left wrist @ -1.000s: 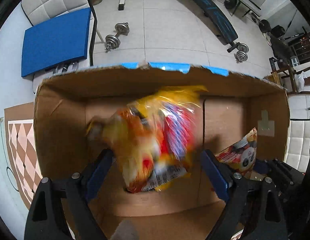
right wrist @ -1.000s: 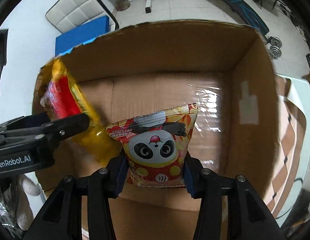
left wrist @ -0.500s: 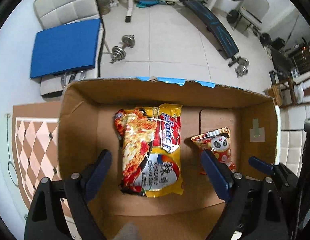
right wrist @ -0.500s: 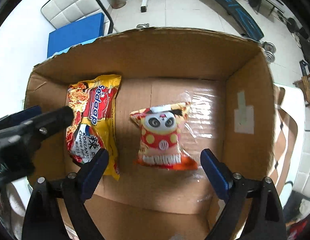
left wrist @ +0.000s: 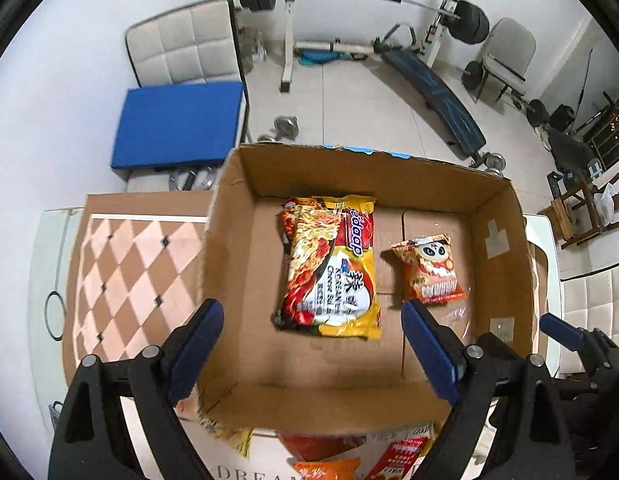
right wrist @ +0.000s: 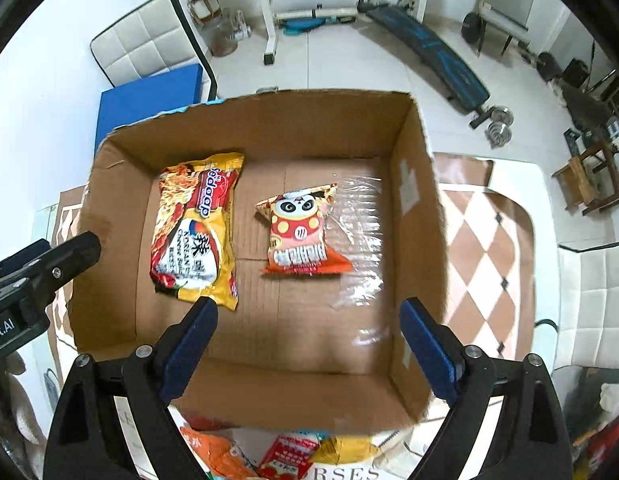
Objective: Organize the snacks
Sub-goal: 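Move both tools back to the snack pile on the table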
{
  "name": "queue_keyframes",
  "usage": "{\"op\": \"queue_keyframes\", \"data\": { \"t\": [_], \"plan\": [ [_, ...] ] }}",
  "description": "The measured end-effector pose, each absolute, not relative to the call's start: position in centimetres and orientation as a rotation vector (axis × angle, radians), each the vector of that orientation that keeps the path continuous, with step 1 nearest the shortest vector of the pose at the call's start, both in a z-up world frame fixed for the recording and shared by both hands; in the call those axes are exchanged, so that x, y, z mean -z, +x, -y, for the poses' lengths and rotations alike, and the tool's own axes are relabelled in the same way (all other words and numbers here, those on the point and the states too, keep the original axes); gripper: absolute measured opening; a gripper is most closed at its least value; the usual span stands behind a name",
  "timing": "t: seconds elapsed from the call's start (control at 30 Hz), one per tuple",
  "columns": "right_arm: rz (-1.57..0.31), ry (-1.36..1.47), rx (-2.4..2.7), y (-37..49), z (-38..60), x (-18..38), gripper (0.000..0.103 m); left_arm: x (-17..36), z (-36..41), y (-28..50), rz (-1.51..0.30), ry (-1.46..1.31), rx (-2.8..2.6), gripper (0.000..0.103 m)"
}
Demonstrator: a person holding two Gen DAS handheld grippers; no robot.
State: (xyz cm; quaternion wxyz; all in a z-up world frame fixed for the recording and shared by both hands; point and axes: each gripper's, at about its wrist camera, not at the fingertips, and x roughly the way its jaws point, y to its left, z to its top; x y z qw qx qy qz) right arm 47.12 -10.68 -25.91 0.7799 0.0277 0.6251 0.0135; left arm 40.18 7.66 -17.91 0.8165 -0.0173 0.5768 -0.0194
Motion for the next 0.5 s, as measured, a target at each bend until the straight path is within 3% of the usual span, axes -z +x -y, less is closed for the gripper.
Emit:
{"op": "queue_keyframes", "data": {
  "t": [0.5],
  "plan": [
    [-1.176,0.044,-0.04,37.7,9.8,17.8,0.094,11.8,-8.7,30.9,-1.087,-0.047,0.046,0.091]
  ]
}}
